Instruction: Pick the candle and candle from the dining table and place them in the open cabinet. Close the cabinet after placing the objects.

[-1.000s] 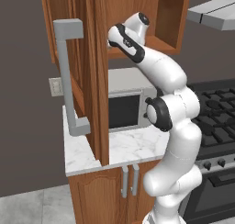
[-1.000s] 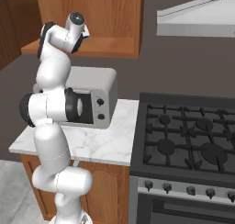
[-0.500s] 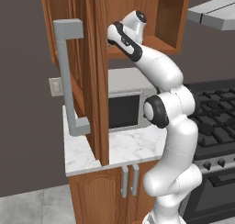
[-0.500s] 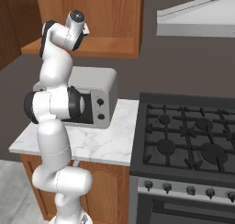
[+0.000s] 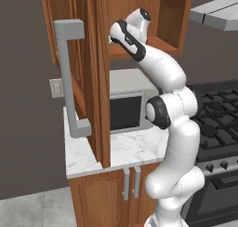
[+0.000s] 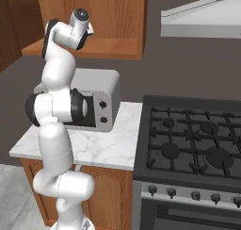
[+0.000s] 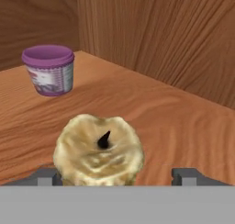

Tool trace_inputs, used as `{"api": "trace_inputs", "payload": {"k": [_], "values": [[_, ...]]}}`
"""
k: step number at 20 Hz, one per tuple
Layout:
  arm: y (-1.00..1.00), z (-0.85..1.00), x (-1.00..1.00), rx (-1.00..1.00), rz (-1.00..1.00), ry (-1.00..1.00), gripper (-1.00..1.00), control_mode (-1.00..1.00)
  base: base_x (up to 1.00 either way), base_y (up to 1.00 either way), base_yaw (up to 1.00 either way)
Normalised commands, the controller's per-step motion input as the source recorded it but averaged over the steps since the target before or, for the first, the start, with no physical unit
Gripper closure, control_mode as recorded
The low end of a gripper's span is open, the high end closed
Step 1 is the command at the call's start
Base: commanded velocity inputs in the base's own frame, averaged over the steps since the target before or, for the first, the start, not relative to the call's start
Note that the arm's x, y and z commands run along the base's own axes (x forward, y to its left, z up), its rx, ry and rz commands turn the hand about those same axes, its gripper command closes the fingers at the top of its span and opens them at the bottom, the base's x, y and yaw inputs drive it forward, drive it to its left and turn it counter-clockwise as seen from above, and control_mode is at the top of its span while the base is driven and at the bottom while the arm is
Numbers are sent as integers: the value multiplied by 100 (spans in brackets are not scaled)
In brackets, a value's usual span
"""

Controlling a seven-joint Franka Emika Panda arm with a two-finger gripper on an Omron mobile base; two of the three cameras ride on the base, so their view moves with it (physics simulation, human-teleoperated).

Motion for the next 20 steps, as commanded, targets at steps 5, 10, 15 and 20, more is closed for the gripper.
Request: {"api": "trace_inputs", "payload": {"k": [5,10,15,20], "values": [[-17,-2,0,0,0,0,-100,-100,0,0,0],[-12,0,-20,0,0,-4,-100,-100,0,0,0],[-11,0,-58,2,0,-8,-100,-100,0,0,0],[-9,-1,-75,3,0,-10,-100,-100,0,0,0]]}}
